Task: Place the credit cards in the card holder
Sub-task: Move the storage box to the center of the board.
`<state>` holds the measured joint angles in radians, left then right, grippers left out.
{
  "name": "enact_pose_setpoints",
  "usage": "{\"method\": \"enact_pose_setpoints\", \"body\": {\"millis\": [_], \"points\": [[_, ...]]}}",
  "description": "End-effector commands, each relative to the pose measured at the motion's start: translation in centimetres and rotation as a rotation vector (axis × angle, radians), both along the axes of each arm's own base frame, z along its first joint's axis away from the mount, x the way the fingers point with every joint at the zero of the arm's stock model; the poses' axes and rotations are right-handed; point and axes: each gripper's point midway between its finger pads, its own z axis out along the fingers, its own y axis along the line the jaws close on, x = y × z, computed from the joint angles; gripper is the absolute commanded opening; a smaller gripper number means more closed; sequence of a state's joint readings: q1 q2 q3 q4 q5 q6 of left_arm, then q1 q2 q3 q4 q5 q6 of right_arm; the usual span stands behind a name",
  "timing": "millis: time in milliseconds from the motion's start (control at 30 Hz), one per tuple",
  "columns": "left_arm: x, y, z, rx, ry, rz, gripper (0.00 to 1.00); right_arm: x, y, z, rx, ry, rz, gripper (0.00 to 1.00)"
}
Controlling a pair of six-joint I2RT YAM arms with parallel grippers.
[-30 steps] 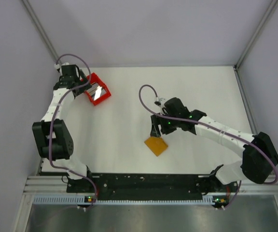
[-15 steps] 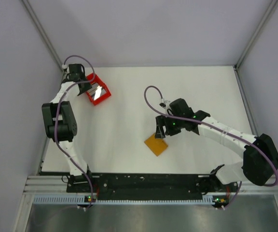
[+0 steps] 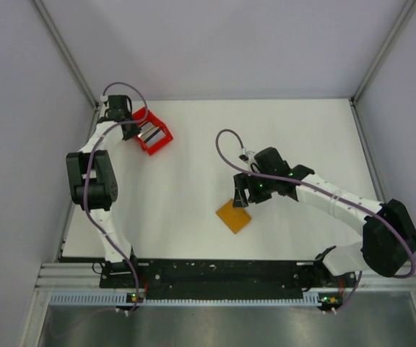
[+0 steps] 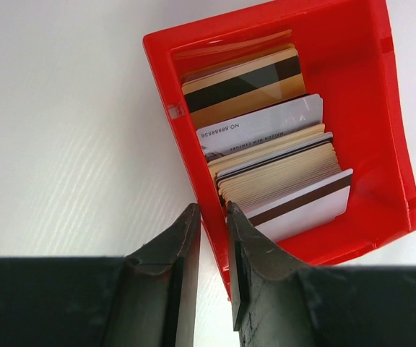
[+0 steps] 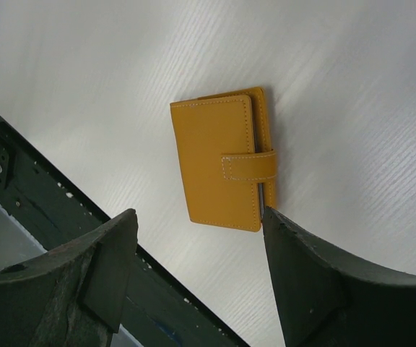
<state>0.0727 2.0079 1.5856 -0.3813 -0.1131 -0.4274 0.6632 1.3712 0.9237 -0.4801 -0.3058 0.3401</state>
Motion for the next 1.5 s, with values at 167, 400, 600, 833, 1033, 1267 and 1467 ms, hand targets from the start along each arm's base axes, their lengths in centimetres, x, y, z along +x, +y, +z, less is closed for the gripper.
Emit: {"method": "enact_pose_setpoints", "body": {"millis": [167, 400, 600, 833, 1033, 1267, 1467], "points": [[-0.8, -2.5, -1.8, 0.006, 0.060, -0.093, 0.28, 0.1, -0.4, -0.3, -0.003, -0.013, 0.012, 0.69], [-0.8, -3.9, -2.1, -0.004, 0.080, -0.129, 0.19, 0.1, -0.7, -0.6, -0.011, -0.014, 0.009, 0.69], [-1.5, -8.5, -2.2, -0.007, 0.097, -0.235, 0.07, 1.0, -2.1, -0.4, -0.037, -0.049, -0.080, 0.69], [-4.0, -18.0, -1.7, -0.131, 0.107, -0.391, 0.07, 2.7, -5.3, 1.0, -0.065, -0.144, -0.231, 0.69], [-7.4, -27.2, -1.4, -0.226, 0.129, -0.550, 0.06, 3.5, -9.3, 2.5, -0.040, -0.207, -0.443, 0.68], [-10.6, -34.9, -1.4, -0.281, 0.131, -0.668, 0.07, 2.9, -11.0, 4.6, 0.026, -0.292, -0.504, 0.69], [-11.0, -35.9, -0.9, -0.306, 0.115, -0.656, 0.22, -0.2, -7.3, 2.5, 0.135, -0.117, -0.309, 0.70]]}}
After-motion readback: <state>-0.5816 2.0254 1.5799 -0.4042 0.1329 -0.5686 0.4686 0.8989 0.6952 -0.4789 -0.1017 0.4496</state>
